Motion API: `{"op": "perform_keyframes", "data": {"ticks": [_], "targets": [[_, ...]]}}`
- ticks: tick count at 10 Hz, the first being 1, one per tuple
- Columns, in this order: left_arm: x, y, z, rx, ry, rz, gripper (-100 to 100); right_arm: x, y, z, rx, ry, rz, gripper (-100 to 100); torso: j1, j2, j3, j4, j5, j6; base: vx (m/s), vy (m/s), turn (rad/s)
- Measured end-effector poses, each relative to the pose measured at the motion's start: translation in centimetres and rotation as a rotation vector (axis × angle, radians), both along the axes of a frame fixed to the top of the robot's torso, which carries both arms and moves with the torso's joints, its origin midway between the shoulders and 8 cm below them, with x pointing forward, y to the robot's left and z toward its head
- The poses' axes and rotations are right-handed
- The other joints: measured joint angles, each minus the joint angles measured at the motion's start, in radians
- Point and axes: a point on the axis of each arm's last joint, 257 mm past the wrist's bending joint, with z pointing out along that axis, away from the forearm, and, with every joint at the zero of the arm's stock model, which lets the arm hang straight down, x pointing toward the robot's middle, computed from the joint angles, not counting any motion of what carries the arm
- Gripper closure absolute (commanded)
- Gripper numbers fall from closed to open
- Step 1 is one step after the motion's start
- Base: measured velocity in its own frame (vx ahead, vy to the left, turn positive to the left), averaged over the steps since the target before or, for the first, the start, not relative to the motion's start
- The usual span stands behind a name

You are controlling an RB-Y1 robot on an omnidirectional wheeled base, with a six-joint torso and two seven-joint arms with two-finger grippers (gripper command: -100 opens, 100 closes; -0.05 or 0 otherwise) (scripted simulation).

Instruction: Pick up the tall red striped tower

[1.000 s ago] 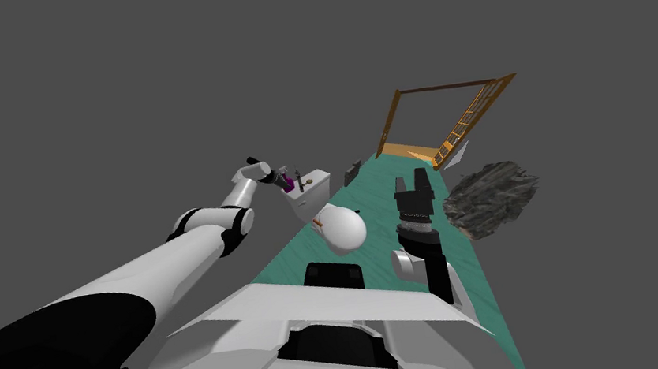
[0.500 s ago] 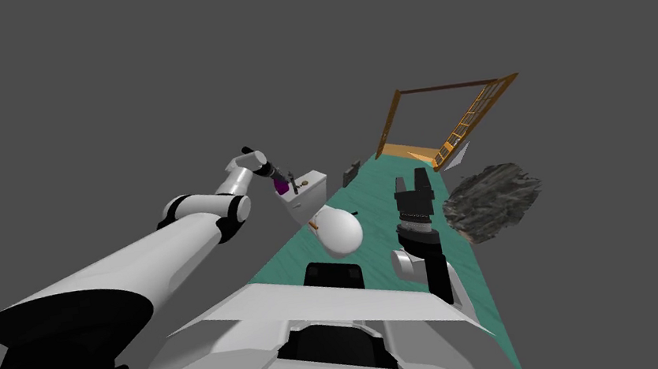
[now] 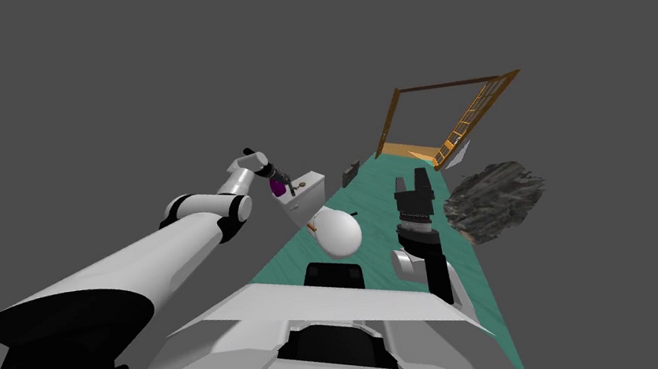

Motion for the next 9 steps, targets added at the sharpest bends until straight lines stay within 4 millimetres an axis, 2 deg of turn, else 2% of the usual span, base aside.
{"op": "perform_keyframes", "data": {"ticks": [1, 5, 6, 7, 8, 9], "targets": [[0.04, 0.0, -0.03, 0.001, -0.002, 0.0, 100, 0.0, 0.0, 0.0, 0.0, 0.0, 0.0, 0, 0.0, 0.001, 0.001, 0.0, 0.0, 0.0, 0.0, 0.0, 0.0], [0.03, -0.02, -0.04, -0.001, -0.001, 0.0, 100, 0.0, 0.0, 0.0, 0.0, 0.0, 0.0, 0, 0.0, 0.003, 0.001, 0.001, 0.0, 0.0, 0.0, 0.0, 0.0], [0.03, -0.03, -0.05, -0.001, -0.001, 0.0, 0, 0.0, 0.0, 0.0, 0.0, 0.0, 0.0, 0, 0.0, 0.003, 0.001, 0.001, 0.0, 0.0, 0.0, 0.0, 0.0], [0.02, -0.03, -0.06, -0.001, -0.001, 0.0, 100, 0.0, 0.0, 0.0, 0.0, 0.0, 0.0, 0, 0.0, 0.003, 0.002, 0.001, 0.0, 0.0, -0.054, -0.002, 0.009], [0.0, 0.21, 0.78, 0.001, -0.003, 0.0, 100, 0.0, 0.0, 0.01, 0.0, 0.0, 0.0, 0, 0.0, 0.006, 0.004, 0.002, -0.001, -0.001, -0.031, 0.0, 0.006], [-0.05, 0.25, 0.9, 0.001, -0.001, 0.0, 0, 0.0, 0.0, 0.0, 0.0, 0.0, 0.0, 0, 0.0, 0.006, 0.004, 0.002, 0.0, 0.0, 0.0, 0.0, 0.0]]}}
